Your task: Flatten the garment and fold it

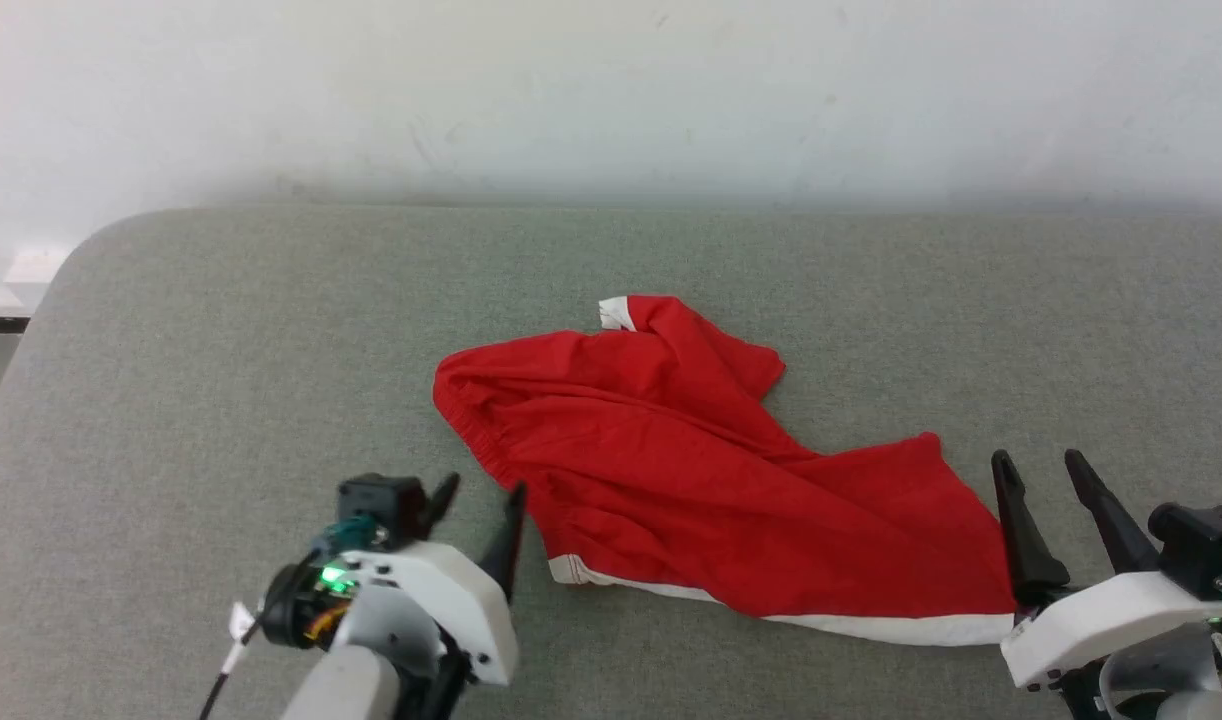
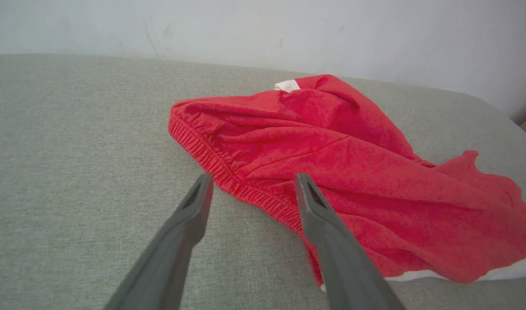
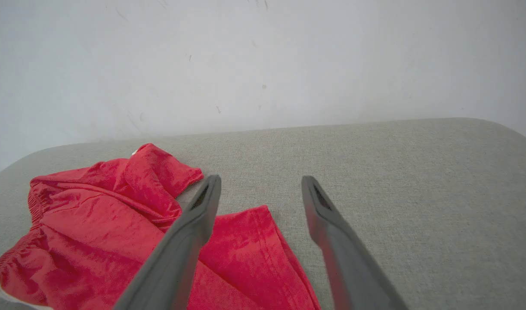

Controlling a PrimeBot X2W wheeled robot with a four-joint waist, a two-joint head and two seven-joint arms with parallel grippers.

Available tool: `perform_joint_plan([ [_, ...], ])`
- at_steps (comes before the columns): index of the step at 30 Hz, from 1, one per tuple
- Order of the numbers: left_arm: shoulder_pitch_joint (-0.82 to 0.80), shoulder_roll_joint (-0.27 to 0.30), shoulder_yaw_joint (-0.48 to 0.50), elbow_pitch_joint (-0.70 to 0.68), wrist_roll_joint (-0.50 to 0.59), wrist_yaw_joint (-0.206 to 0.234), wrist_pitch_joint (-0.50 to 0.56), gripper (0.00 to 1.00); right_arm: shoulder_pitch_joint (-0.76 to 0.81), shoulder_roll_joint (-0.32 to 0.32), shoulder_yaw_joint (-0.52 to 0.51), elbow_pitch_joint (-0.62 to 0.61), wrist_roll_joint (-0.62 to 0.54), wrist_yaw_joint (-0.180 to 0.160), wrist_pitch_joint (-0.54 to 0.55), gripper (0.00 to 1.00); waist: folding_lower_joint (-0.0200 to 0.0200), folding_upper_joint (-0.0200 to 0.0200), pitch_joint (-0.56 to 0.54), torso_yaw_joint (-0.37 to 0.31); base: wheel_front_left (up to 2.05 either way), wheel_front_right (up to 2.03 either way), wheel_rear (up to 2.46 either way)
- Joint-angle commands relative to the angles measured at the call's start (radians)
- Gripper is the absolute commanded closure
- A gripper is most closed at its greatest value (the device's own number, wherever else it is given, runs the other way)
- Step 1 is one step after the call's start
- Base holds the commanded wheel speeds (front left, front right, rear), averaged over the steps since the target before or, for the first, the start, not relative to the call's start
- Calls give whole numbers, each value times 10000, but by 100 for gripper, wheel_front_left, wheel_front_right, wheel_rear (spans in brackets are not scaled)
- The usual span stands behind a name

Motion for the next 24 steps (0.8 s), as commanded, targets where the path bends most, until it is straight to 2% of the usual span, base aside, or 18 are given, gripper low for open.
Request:
perform_joint_plan([
  [1, 158, -13, -138, -214, 23, 52, 245, 0, 121, 44, 4, -49, -28, -9, 1, 0, 2, 1, 120, -73, 0, 0, 0],
  [7, 909, 0, -882, -1382, -139, -8, 1869, 0, 74, 86, 35, -16, 26, -9, 11, 0, 2, 1, 415, -212, 0, 0, 0],
  [10, 1172, 144, -1083, -1701, -53, 128, 2433, 0, 29, 90, -20, 8, 46, -9, -22, 0, 2, 1, 525, -229, 0, 0, 0],
  [14, 1268, 187, -1084, -1894, -9, 299, 2525, 0, -25, 102, 1, 53, 61, -9, -37, 0, 2, 1, 637, -251, 0, 0, 0],
  [24, 932, 99, -1009, -1572, -77, 272, 2105, 0, -200, 56, 40, 184, 102, -9, -58, 0, 2, 1, 891, -343, 0, 0, 0],
])
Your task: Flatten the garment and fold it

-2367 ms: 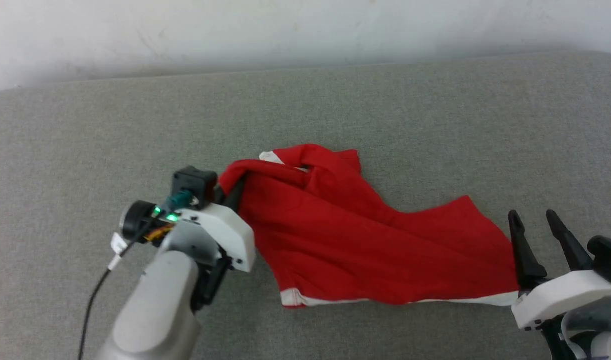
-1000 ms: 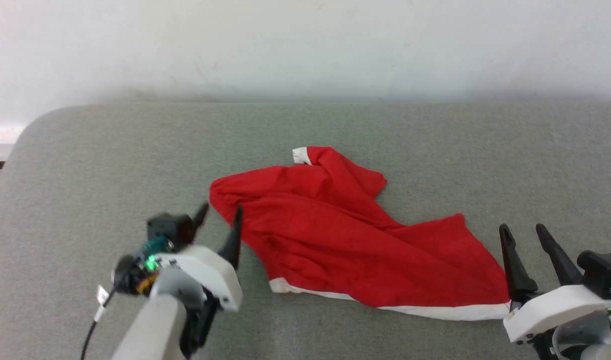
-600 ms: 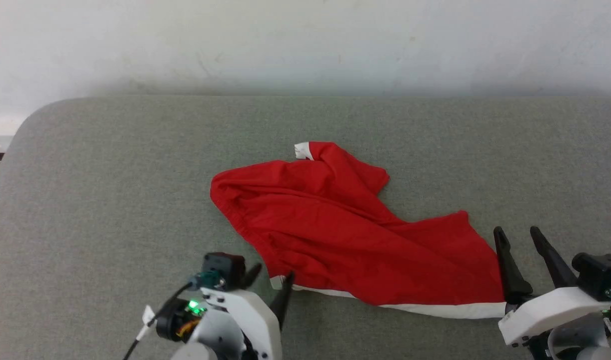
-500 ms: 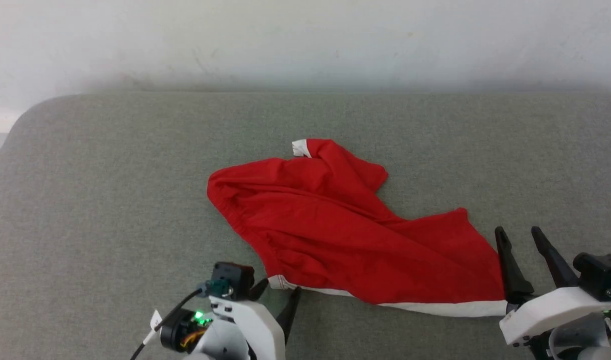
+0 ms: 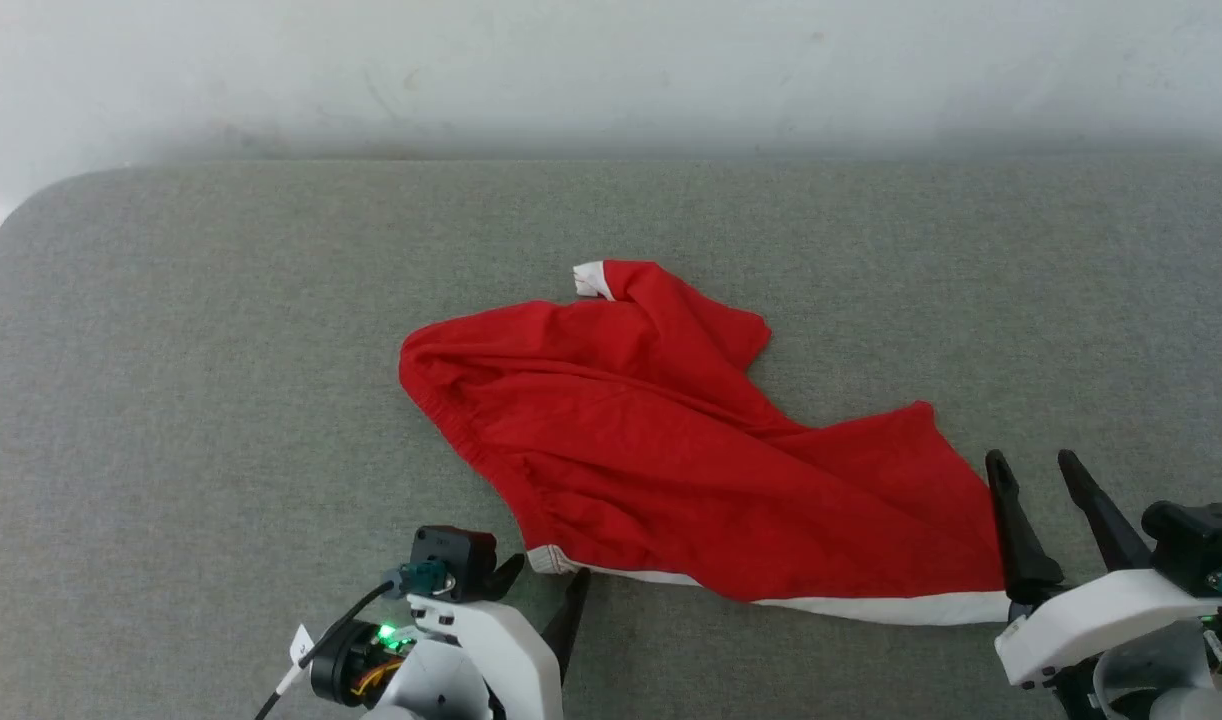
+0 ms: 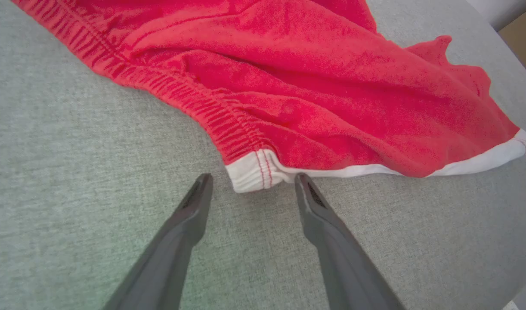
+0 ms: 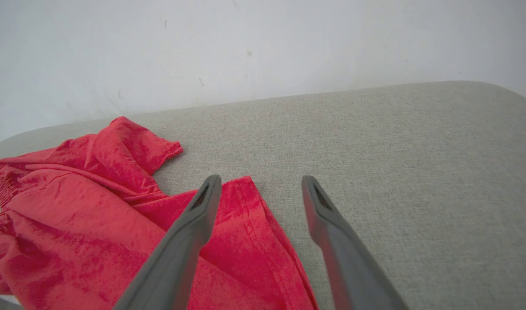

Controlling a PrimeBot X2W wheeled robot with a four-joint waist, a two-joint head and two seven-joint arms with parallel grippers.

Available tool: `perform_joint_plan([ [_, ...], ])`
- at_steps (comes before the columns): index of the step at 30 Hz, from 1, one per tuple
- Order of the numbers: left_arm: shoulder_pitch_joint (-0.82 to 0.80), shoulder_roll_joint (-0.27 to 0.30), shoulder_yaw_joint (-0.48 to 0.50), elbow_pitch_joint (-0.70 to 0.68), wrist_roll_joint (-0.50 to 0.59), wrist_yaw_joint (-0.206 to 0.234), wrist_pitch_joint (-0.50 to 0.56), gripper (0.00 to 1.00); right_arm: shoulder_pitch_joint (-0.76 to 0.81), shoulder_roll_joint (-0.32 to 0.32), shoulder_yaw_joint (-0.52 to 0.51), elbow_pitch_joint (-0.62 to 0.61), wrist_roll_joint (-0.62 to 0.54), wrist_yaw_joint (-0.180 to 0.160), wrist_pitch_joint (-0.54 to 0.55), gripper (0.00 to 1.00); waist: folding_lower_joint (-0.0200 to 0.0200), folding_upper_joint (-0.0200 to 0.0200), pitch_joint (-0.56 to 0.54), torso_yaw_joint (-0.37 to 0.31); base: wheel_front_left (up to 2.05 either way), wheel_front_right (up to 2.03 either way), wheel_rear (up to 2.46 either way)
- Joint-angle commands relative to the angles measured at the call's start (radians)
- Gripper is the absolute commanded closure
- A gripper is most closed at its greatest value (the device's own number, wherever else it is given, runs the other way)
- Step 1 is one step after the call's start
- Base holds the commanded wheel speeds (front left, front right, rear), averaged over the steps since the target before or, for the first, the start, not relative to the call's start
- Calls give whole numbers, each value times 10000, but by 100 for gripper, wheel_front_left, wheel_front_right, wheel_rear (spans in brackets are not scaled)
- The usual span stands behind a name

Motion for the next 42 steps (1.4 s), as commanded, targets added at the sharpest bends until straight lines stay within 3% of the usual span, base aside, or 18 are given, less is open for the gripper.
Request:
perform_joint_plan([
  [1, -193, -6, 21, 70, 6, 23, -103, 0, -127, -10, 26, 27, 51, -9, -65, 0, 0, 1, 56, -32, 0, 0, 0],
  [4, -263, -48, 41, 147, 3, 36, -293, 0, -141, -22, 14, 59, 56, -9, -67, 0, 0, 1, 112, -43, 0, 0, 0],
  [5, -275, -71, 60, 161, -38, 23, -353, 58, -140, -25, 7, 72, 56, -9, -68, 0, 0, 1, 122, -40, 0, 0, 0],
  [6, -281, -60, 72, 179, -66, -1, -383, 100, -137, -28, 4, 89, 53, -9, -64, 0, 0, 1, 122, -38, 0, 0, 0],
  [15, -263, 81, -31, 164, -117, -215, -548, 100, 55, -153, 73, 321, 34, -9, 404, 0, 0, 1, -29, 78, 0, 0, 0],
  [23, 110, 257, -136, -380, 3, -147, -788, 100, 1042, -725, 281, 66, 120, -9, 2689, 0, 0, 1, -250, 175, 0, 0, 0],
  [29, 210, 346, -311, -597, 90, -175, -786, 100, 1209, -469, -225, -137, -418, -9, 3936, 0, 0, 1, -242, 346, 0, 0, 0],
  [42, 239, 391, -452, -582, 45, -145, -752, 100, 1416, -234, -103, -513, -826, -9, 4518, 0, 0, 1, -200, 358, 0, 0, 0],
])
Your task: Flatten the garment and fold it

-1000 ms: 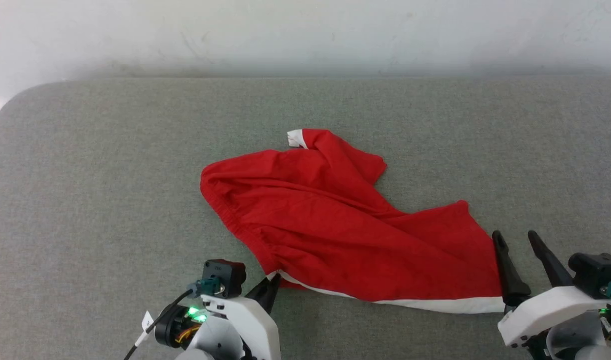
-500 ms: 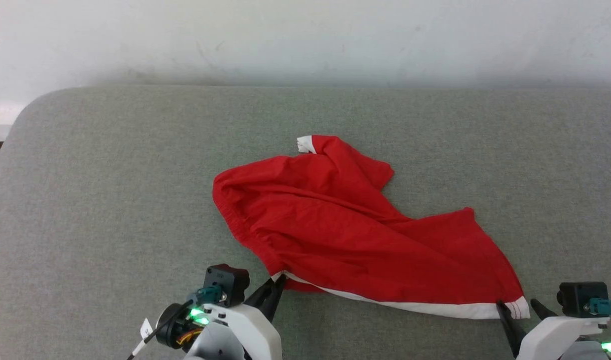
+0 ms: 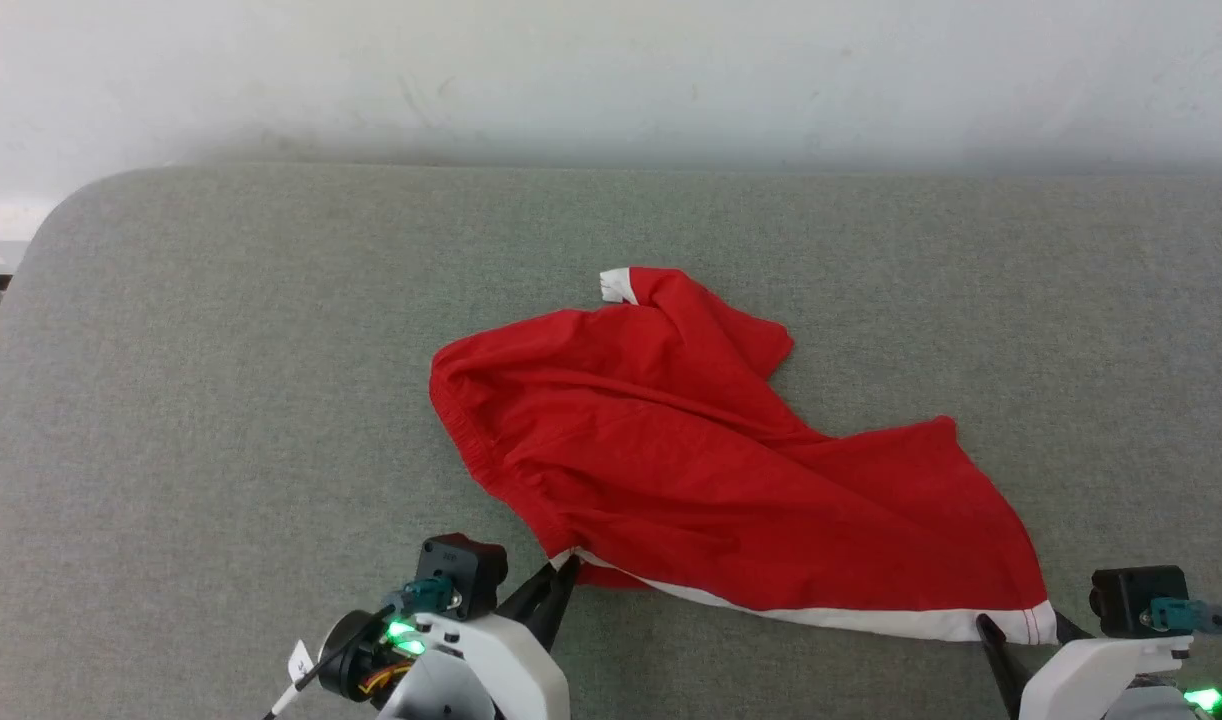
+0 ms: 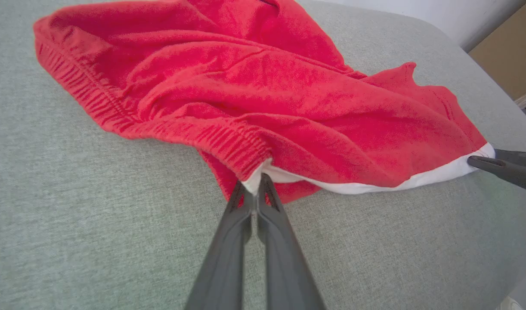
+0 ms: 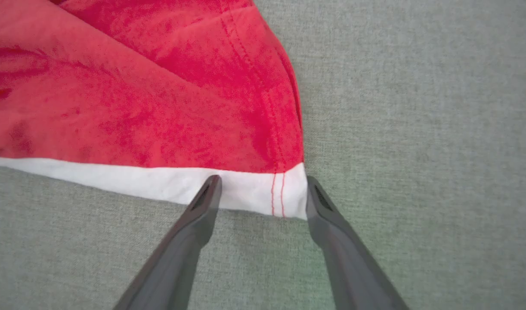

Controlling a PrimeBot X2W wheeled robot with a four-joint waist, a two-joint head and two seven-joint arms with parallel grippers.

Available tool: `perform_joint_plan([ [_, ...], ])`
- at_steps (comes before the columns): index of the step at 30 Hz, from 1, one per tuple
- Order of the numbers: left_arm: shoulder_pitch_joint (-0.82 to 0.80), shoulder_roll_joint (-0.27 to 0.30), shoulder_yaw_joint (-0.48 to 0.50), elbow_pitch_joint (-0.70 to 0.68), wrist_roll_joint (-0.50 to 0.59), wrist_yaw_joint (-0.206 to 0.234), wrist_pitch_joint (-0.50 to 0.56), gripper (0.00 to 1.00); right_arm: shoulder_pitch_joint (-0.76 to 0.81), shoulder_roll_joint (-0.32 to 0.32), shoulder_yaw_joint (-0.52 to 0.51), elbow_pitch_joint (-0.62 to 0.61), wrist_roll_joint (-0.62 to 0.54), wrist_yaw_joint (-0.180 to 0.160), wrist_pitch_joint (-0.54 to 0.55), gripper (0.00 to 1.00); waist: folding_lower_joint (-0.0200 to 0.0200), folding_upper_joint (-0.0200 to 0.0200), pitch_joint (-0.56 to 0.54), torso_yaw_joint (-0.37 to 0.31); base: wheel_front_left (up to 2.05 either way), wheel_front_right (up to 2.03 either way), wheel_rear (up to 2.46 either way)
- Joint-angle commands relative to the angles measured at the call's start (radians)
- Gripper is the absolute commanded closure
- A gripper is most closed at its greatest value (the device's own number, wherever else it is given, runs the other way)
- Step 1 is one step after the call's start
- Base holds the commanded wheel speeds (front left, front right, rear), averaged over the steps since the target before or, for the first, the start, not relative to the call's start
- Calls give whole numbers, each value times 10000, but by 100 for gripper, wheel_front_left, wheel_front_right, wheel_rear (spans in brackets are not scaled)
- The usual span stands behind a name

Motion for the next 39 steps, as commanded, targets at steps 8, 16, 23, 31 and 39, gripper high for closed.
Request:
perform_joint_plan([
  [8, 91, 94, -45, 46, -4, 76, 42, 100, 218, 39, 58, -268, -173, -7, 7, 0, 0, 0, -50, -9, 0, 0, 0],
  [16, 115, 198, -199, 97, -67, -19, 231, 100, -8, -28, 52, 197, 31, -7, -31, 100, 0, 0, -87, 90, 0, 0, 0],
  [23, 354, 774, -461, -363, 17, -327, 622, 100, -257, 53, -383, 55, 754, -7, -699, 100, 0, 0, -568, 124, 0, 0, 0],
  [31, 117, 1801, -109, -2139, 34, -553, 1239, 100, -790, -596, -453, -894, 2511, -7, -945, 100, 0, 0, -1183, 163, 0, 0, 0],
  [39, -1491, 2591, 836, -3949, -575, -965, 2219, 100, -2238, -1382, -734, -1891, 4011, -7, -380, 100, 0, 0, -1464, 190, 0, 0, 0],
])
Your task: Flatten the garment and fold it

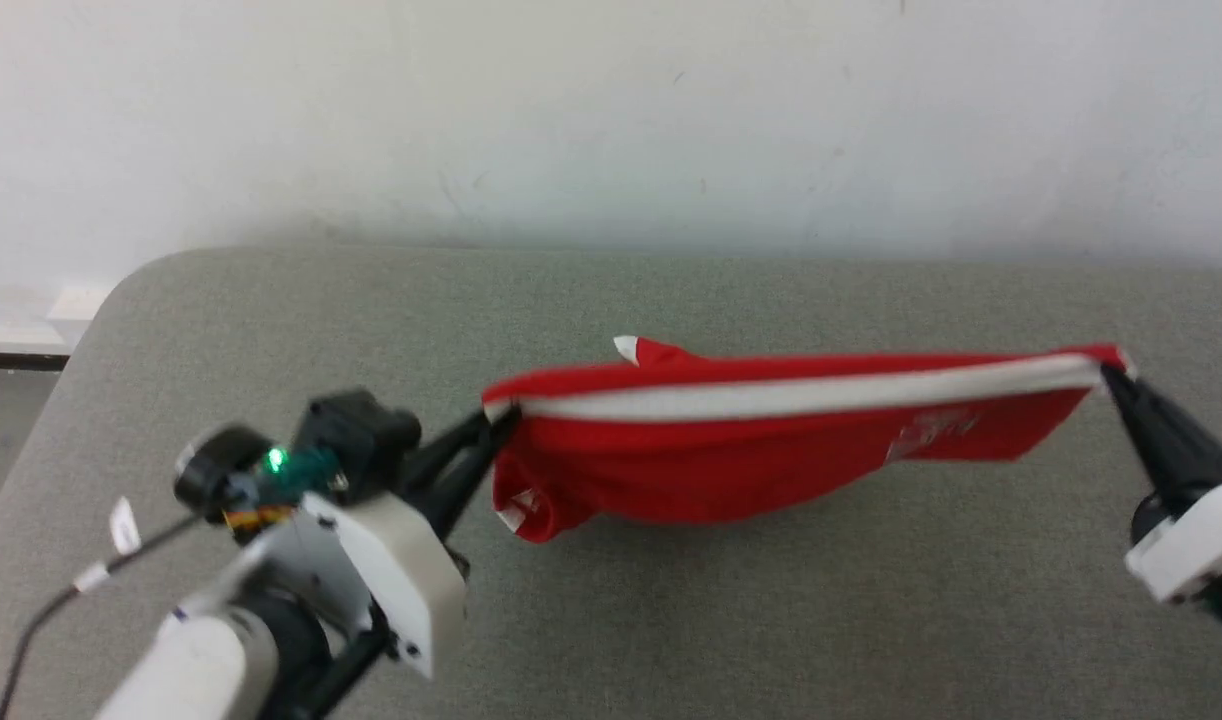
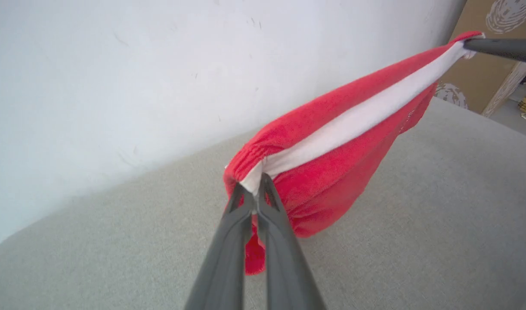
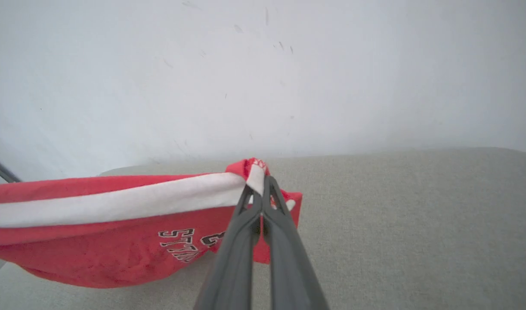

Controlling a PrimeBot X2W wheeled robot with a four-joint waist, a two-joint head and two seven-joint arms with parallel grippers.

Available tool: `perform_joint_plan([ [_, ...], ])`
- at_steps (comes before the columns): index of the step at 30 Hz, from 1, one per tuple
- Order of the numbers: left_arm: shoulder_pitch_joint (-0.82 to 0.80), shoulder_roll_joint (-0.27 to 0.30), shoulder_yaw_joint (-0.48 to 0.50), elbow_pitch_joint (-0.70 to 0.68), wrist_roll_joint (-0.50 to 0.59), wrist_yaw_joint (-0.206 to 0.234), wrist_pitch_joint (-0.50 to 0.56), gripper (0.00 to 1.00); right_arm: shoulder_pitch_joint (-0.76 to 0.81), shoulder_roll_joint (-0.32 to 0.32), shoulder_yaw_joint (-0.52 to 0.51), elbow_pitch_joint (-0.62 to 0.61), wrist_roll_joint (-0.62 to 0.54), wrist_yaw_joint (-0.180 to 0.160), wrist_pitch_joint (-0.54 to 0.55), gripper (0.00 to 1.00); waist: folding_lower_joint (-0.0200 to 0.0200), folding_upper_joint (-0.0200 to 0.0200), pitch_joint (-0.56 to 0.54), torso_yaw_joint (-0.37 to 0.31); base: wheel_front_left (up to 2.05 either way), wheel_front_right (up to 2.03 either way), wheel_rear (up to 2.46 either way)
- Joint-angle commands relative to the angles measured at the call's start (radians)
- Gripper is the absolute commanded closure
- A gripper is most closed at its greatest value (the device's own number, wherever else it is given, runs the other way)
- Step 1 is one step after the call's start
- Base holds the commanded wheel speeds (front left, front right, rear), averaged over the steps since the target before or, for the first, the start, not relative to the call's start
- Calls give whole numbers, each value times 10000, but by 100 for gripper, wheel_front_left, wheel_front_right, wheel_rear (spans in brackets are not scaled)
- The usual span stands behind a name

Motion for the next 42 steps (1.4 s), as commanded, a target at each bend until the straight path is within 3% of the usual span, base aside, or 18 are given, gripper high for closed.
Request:
perform_joint_plan([
  [1, -725, 131, 359, -315, -246, -113, 104, 100, -621, -343, -107, -238, 198, -9, 152, 100, 1, 0, -85, 3, 0, 0, 0],
  [11, -3158, 548, 1252, -737, -965, -360, 1019, 100, -3067, -1220, -281, -968, 173, -9, 981, 100, 1, 0, -42, -144, 0, 0, 0],
  [19, -5389, 566, 1510, 65, -1355, -514, 1590, 100, -5626, -2012, 197, -640, -775, -9, 1403, 100, 1, 0, 747, -465, 0, 0, 0],
  [24, -6994, 420, 1267, 1095, -1374, -668, 1820, 100, -7500, -2533, 937, 429, -930, -9, 1193, 100, 1, 0, 1872, -758, 0, 0, 0],
  [29, -9052, 52, 902, 2771, -1052, -799, 1562, 100, -9656, -2850, 1799, 2074, -1168, -9, 258, 100, 1, 0, 3249, -1067, 0, 0, 0],
  [36, -11879, -589, 479, 5973, -220, -882, 198, 100, -12596, -2504, 2547, 4896, -1507, -9, -1417, 100, 1, 0, 4759, -1452, 0, 0, 0],
  [42, -13184, -1182, 482, 8288, 179, -842, -1528, 100, -13881, -2065, 2974, 6908, -1560, -9, -2648, 100, 1, 0, 5320, -1528, 0, 0, 0],
])
